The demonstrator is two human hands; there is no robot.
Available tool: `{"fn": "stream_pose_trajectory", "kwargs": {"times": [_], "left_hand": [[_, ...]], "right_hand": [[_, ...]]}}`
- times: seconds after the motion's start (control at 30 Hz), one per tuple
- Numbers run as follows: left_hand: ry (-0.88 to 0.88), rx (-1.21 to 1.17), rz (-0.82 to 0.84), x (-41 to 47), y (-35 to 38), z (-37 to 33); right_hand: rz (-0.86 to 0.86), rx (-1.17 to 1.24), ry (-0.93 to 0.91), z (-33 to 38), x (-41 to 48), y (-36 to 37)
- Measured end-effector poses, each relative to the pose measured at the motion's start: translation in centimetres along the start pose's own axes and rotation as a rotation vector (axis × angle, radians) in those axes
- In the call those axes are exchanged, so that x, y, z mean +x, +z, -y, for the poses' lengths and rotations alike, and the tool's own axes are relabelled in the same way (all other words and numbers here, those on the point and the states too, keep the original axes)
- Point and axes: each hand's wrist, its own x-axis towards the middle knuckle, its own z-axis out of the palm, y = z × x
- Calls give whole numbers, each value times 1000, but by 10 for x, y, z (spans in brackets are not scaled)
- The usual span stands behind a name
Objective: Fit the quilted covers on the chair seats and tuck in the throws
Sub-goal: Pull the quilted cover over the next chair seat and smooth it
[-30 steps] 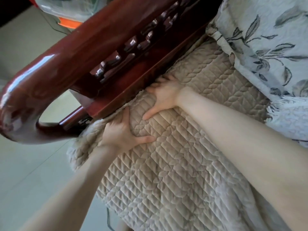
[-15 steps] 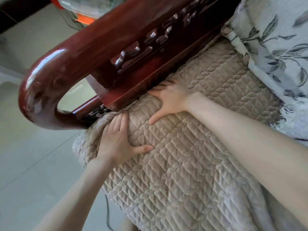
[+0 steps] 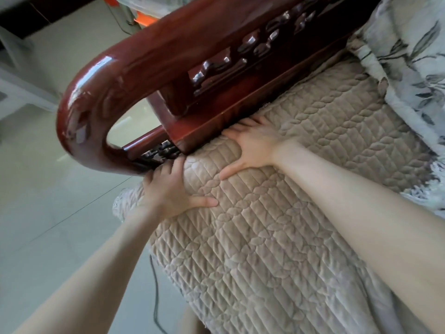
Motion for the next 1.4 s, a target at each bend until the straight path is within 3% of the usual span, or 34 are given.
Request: {"fn": "stream_pose_trajectory", "kwargs": {"times": [0.13, 0.3, 0.53, 0.73, 0.97, 1.17, 1.4], "left_hand": [[1, 17, -3, 3, -8, -4], [83, 3, -234, -38, 14, -17], [272, -21, -152, -25, 9, -98], [224, 44, -42, 17, 15, -129], [267, 17, -67, 22, 6, -133], [267, 8, 21, 60, -2, -162], [314, -31, 58, 58, -13, -170]], "right_hand": [[-30, 31, 2, 7, 3, -1], [-179, 115, 75, -8, -36, 8], [-111, 185, 306, -70, -80, 3], [-74, 208, 260, -117, -67, 3], [-83, 201, 245, -136, -59, -6], [-36, 215, 282, -154, -43, -10], [-133, 159, 314, -165, -45, -22]]}}
